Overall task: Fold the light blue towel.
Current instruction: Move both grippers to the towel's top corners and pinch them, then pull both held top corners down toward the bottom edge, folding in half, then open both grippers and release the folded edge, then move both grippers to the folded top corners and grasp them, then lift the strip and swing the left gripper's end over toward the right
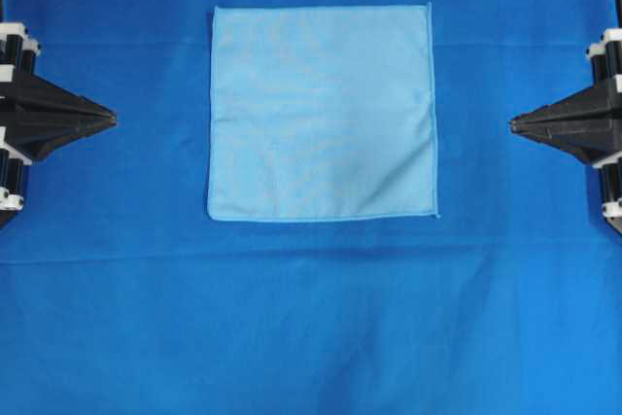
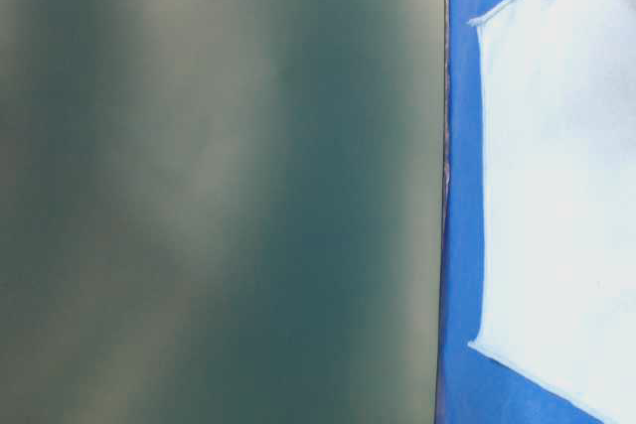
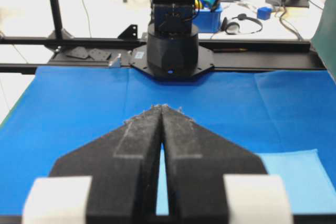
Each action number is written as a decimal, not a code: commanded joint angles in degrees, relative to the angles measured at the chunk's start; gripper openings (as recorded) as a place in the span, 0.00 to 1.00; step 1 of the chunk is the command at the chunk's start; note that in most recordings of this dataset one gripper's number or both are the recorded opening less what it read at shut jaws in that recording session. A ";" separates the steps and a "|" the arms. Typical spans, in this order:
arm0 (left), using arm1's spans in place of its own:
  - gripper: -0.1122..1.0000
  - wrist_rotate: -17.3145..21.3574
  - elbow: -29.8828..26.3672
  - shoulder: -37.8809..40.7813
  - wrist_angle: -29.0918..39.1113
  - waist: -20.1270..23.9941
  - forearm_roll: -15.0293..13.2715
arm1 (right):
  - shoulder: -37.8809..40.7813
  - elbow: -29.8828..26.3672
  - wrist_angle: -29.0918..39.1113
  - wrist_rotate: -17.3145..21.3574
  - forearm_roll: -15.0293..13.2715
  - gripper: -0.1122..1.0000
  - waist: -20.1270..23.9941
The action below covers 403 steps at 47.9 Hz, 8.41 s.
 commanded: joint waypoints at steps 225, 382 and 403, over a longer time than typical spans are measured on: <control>0.11 -5.98 -9.05 50.27 1.05 -2.20 -1.49 | 42.19 -9.05 17.23 16.26 4.31 0.12 -3.52; 0.14 0.44 -18.28 27.33 28.30 9.84 -1.49 | 23.03 -16.08 34.54 16.08 -7.47 0.12 -17.40; 0.14 0.44 -26.10 38.06 18.37 -3.87 -1.41 | 33.05 -22.68 26.89 15.56 -13.71 0.12 -27.69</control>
